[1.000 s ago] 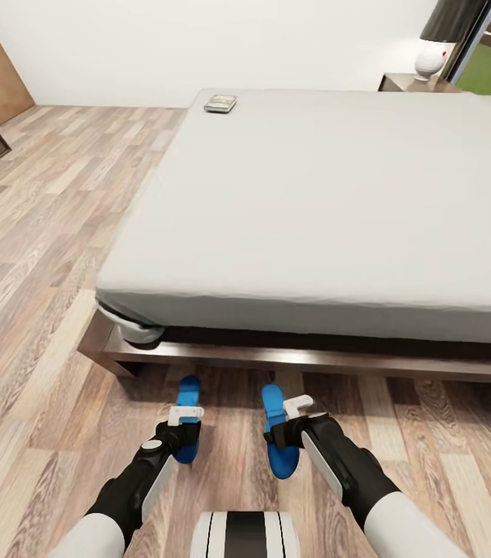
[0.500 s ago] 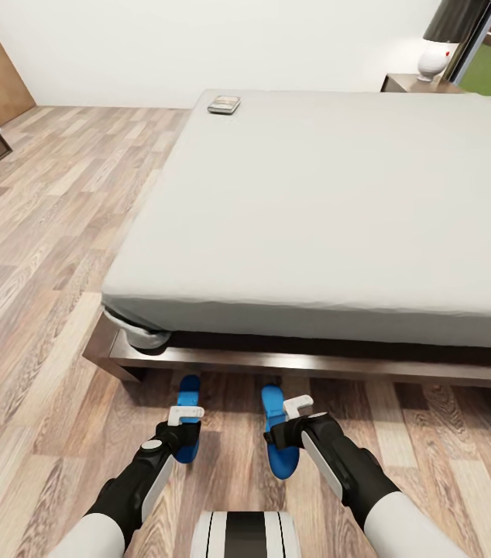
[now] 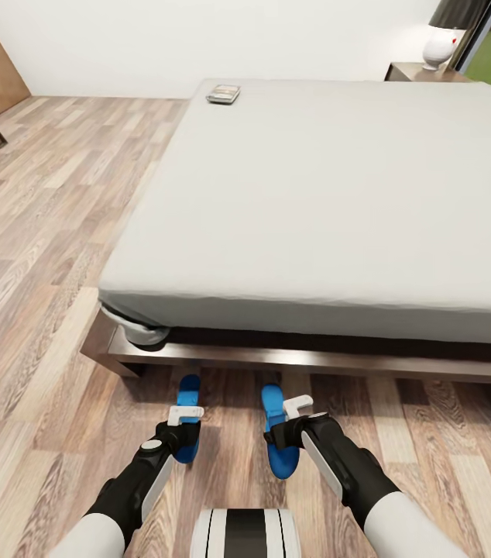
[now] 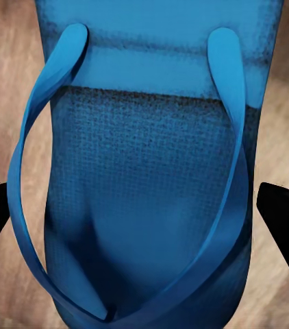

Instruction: In the bedroom, move the book from the bed onto either nightstand, and place the two sandals side by side next to the bed.

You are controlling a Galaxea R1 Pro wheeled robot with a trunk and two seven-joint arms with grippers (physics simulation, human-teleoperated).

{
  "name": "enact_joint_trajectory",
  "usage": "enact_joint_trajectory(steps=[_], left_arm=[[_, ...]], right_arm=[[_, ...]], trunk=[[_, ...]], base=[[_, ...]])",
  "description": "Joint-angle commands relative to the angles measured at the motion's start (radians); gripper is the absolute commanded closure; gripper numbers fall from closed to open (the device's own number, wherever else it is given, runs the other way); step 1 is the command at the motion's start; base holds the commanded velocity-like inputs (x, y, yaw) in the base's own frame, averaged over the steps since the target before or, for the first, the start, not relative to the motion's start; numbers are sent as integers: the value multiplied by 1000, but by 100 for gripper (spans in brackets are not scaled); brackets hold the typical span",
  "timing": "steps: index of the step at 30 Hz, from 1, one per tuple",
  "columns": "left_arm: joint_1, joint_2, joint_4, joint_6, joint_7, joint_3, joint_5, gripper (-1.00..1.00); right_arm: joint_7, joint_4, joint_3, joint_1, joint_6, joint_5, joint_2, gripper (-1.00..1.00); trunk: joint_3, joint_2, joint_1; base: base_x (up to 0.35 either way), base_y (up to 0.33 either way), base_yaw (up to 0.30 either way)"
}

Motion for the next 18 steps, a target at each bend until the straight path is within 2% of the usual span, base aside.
enact_joint_trajectory(steps=[1, 3, 16, 18], left_arm=[[0, 1, -2, 6, 5, -3, 5, 100], [0, 1, -2, 6, 5, -3, 5, 100], [-2, 8, -27, -38, 3, -1, 4, 100], [-2, 10, -37, -40, 3, -1, 4, 100]], right_arm=[[1, -1, 0, 0, 4, -1, 0, 100], [1, -1, 1, 0, 4, -1, 1, 100], [1, -1, 2, 0, 4, -1, 3, 100], [1, -1, 3, 0, 4, -1, 4, 100]], trunk=[[-5, -1, 0], [-12, -1, 1], [-12, -1, 1], [-20, -1, 2]], base=[[0, 0, 0], [0, 0, 0], [0, 0, 0], [0, 0, 0]])
